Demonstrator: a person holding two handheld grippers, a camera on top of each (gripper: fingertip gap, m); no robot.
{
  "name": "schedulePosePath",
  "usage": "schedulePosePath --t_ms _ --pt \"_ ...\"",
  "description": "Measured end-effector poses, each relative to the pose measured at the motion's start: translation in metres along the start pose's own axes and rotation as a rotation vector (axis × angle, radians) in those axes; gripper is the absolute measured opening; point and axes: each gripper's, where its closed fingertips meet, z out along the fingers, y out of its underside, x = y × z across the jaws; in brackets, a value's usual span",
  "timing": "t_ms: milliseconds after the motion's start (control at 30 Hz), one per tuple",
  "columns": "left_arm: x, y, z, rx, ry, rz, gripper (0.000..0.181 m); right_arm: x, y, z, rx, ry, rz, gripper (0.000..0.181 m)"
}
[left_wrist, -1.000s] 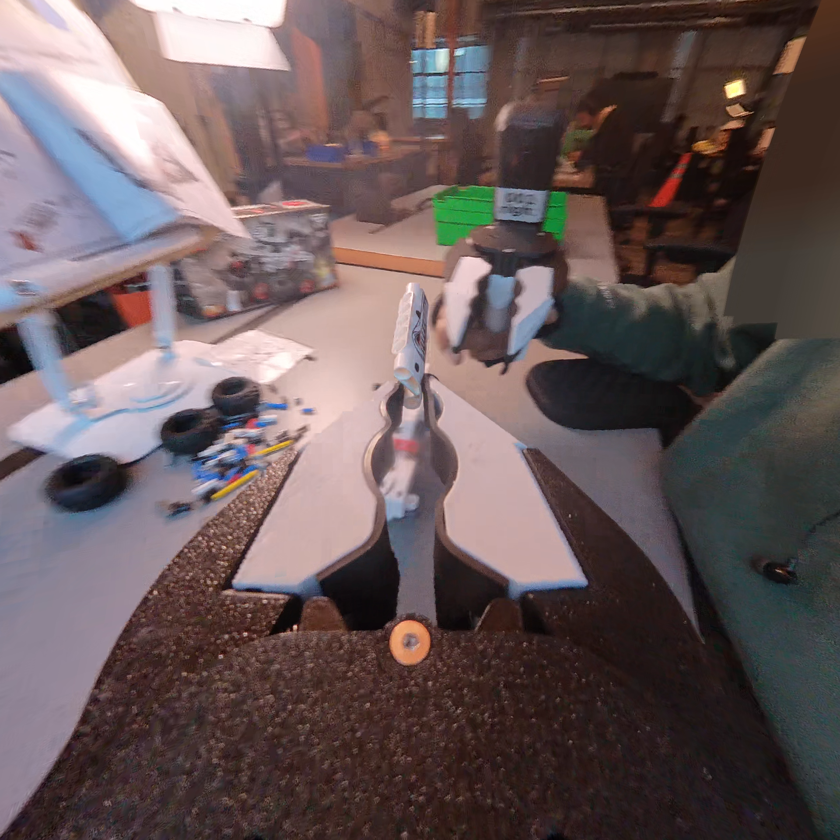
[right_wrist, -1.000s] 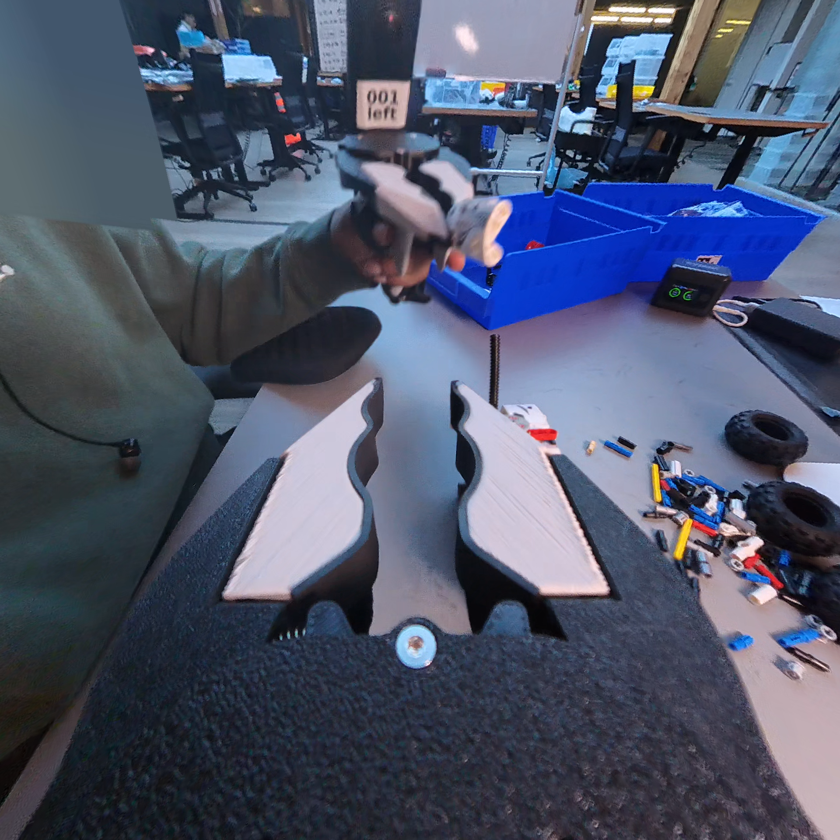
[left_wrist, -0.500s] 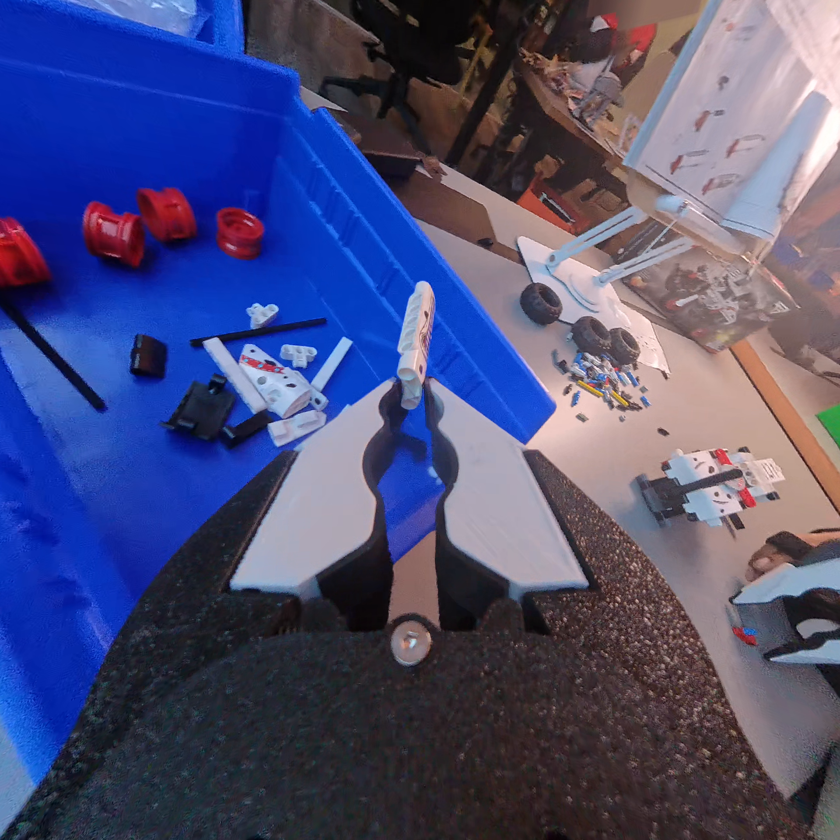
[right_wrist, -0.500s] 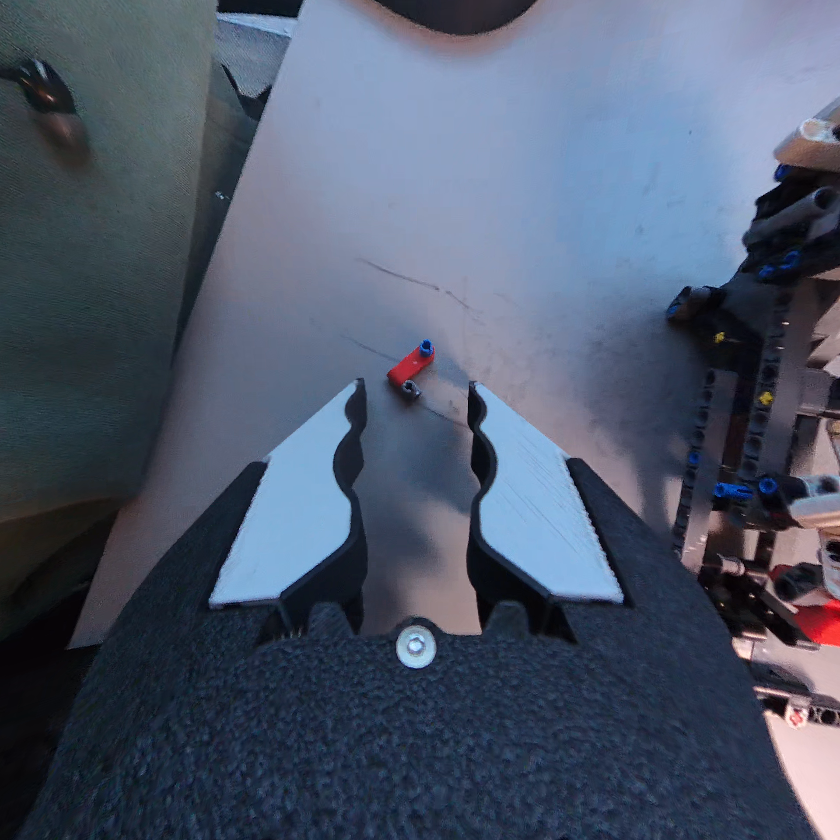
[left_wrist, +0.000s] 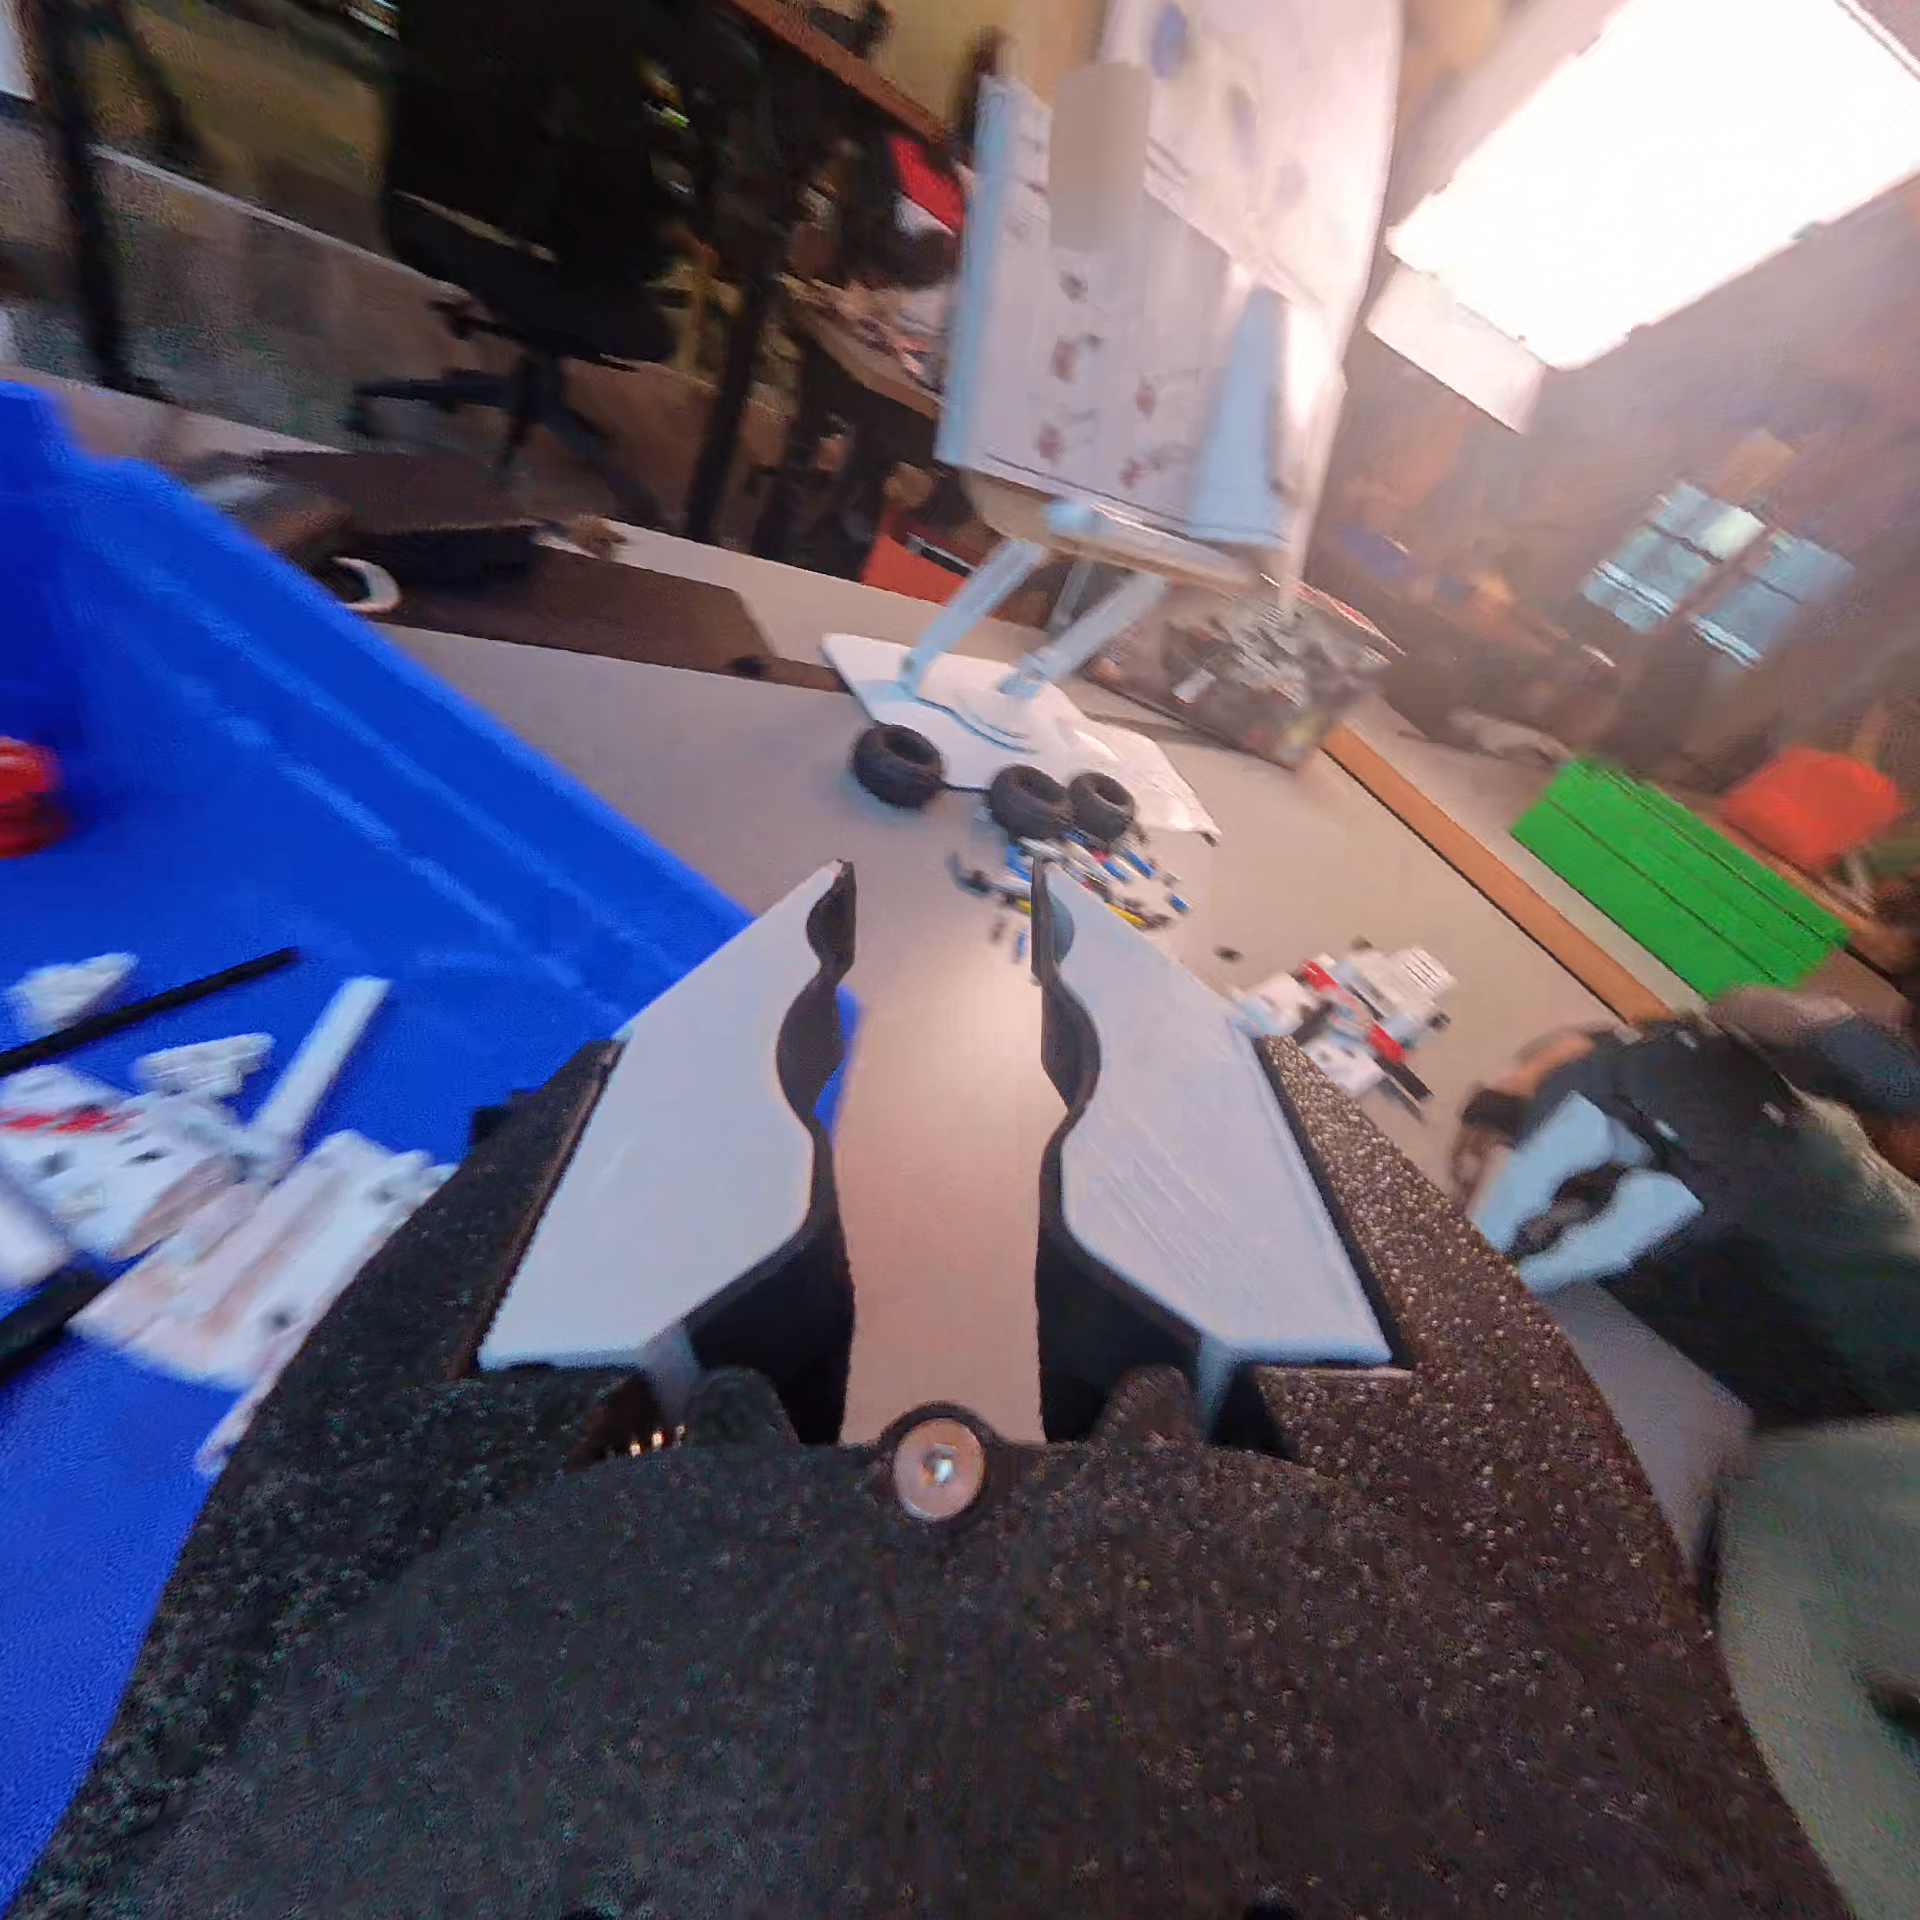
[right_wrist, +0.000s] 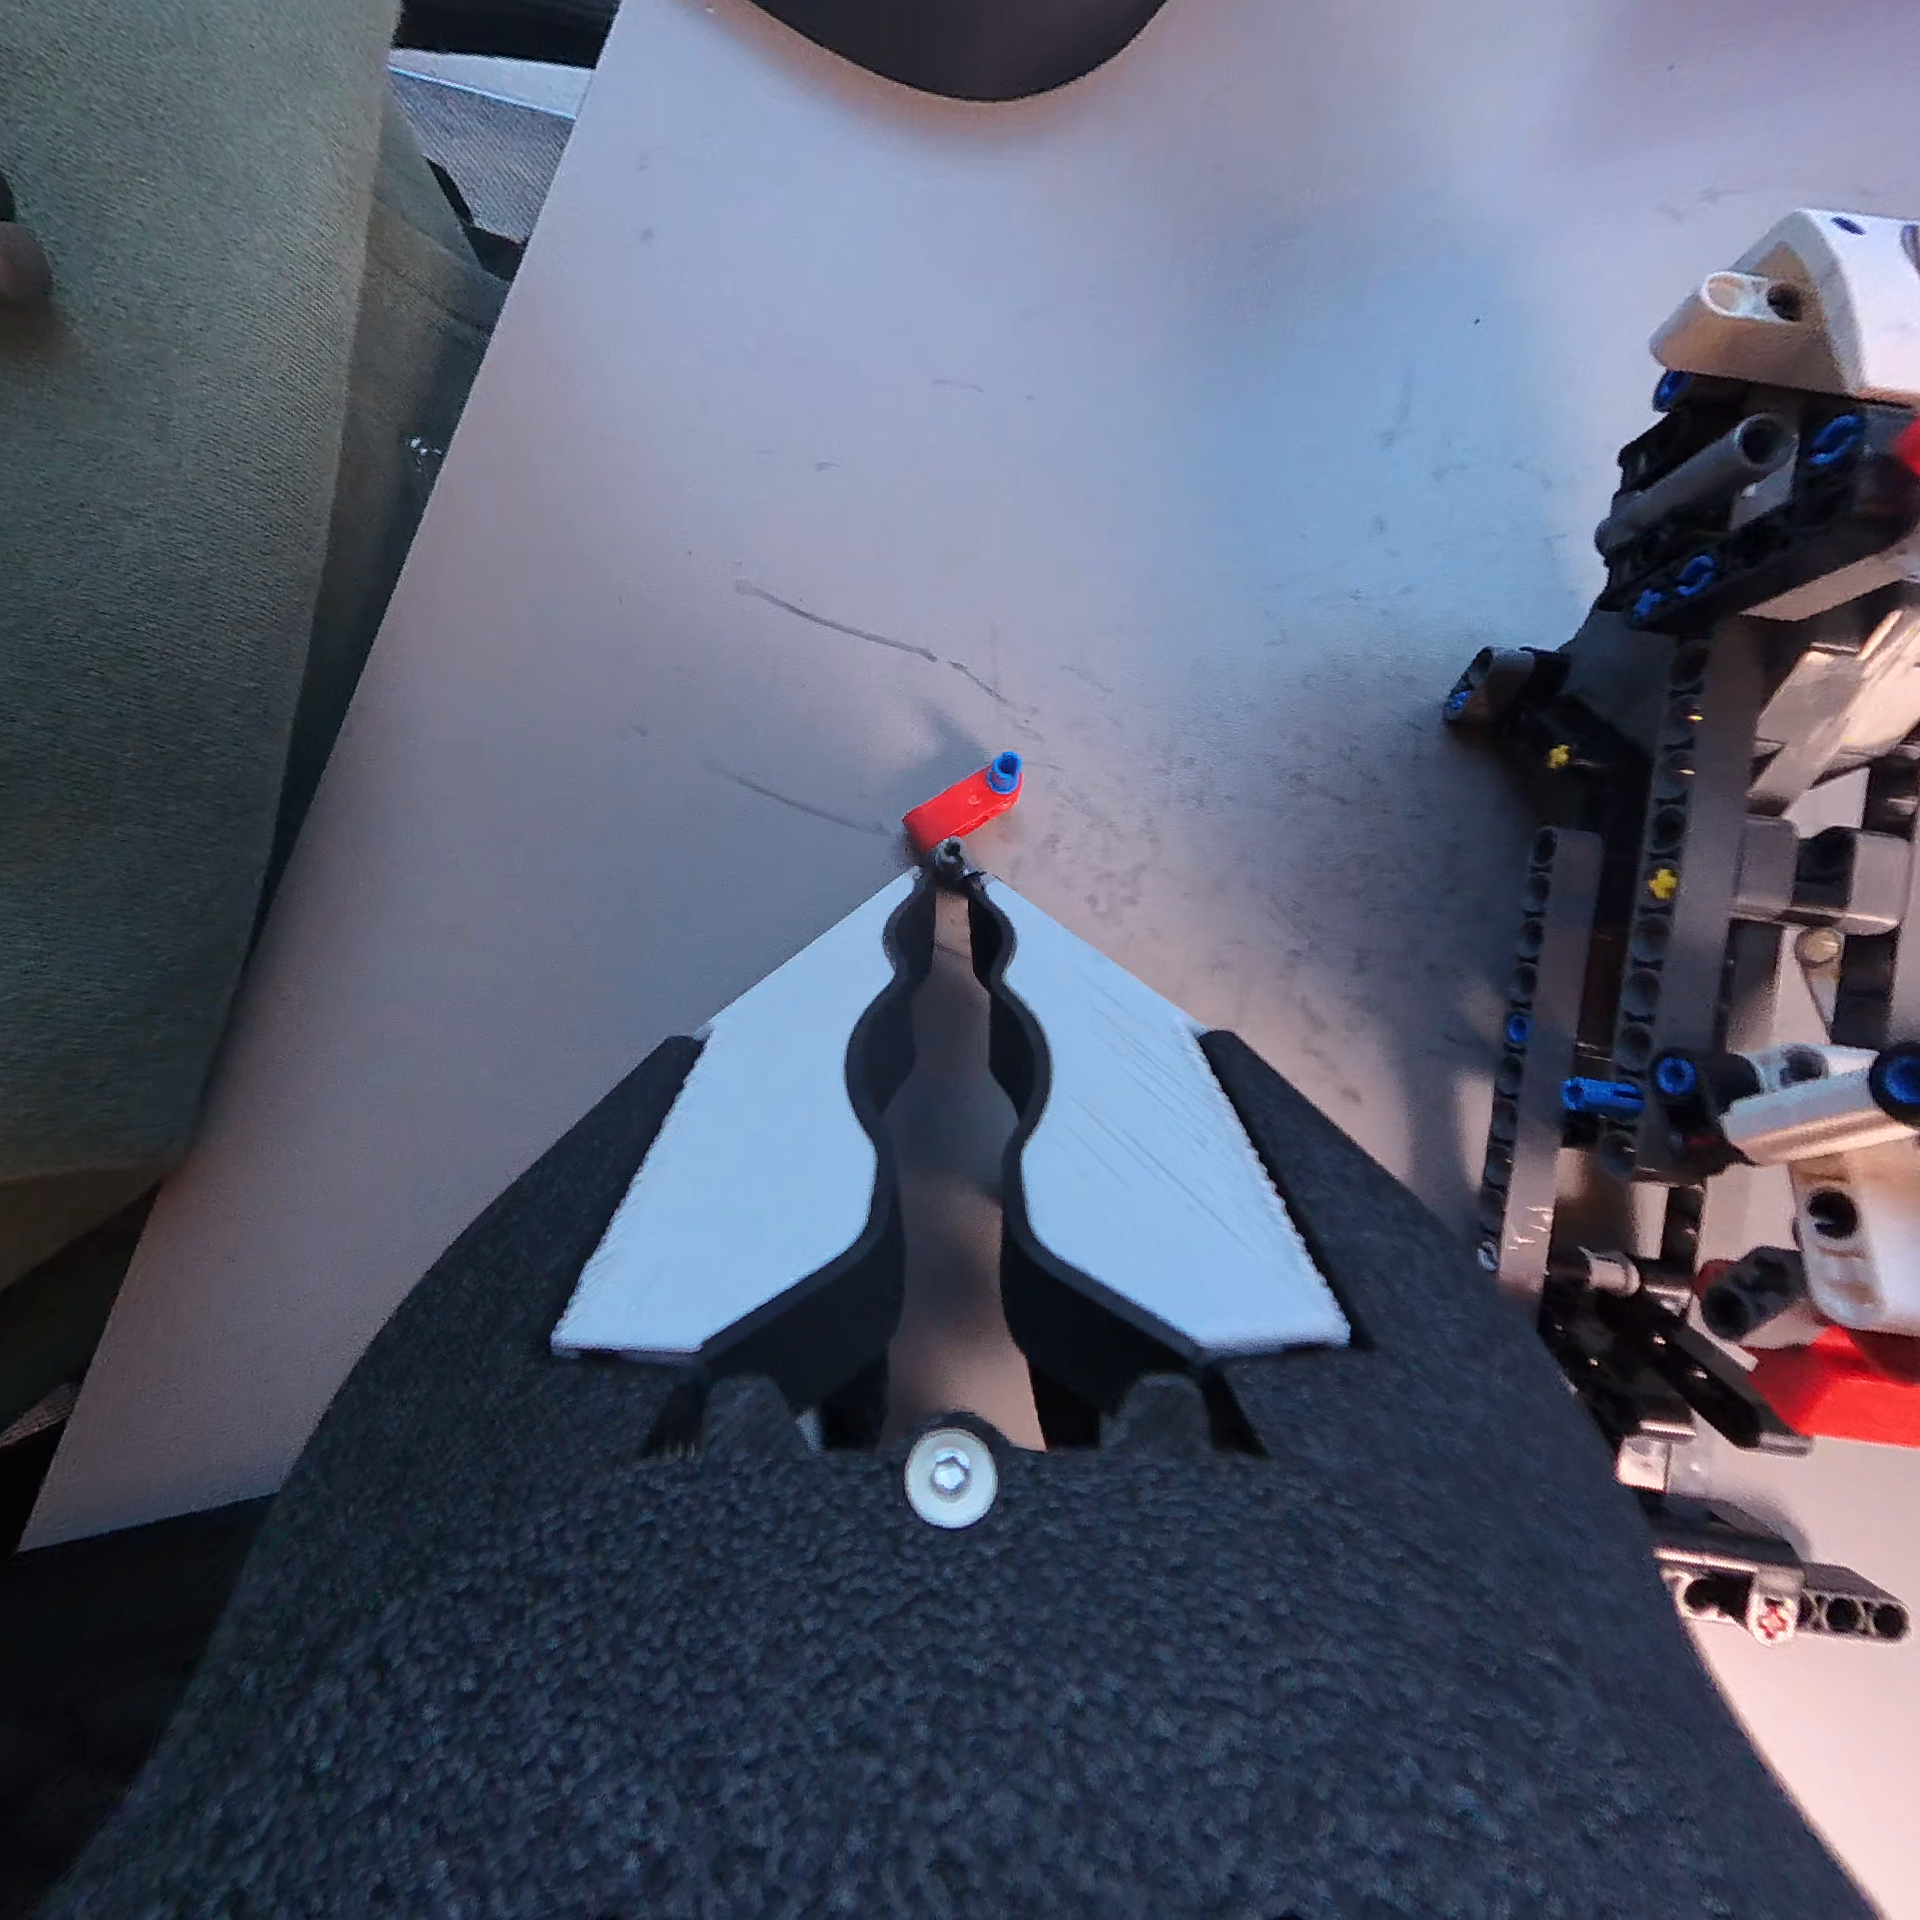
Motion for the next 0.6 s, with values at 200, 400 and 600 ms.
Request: schedulePosePath --t_ms 200,400,600 --pt "0.149 0.090 0.035 -0.399 0.599 0.069 0.034 0.015 -0.010 -0.008 0.098 0.075 -0.023 0.000" --pt "0.209 0.178 0.061 -0.687 0.738 0.114 0.035 0.026 -0.037 -0.029 0.271 0.163 -0.050 0.000" --pt "0.231 0.180 0.076 -0.684 0.778 0.003 0.039 0.030 -0.058 -0.045 0.395 0.248 -0.109 0.000"
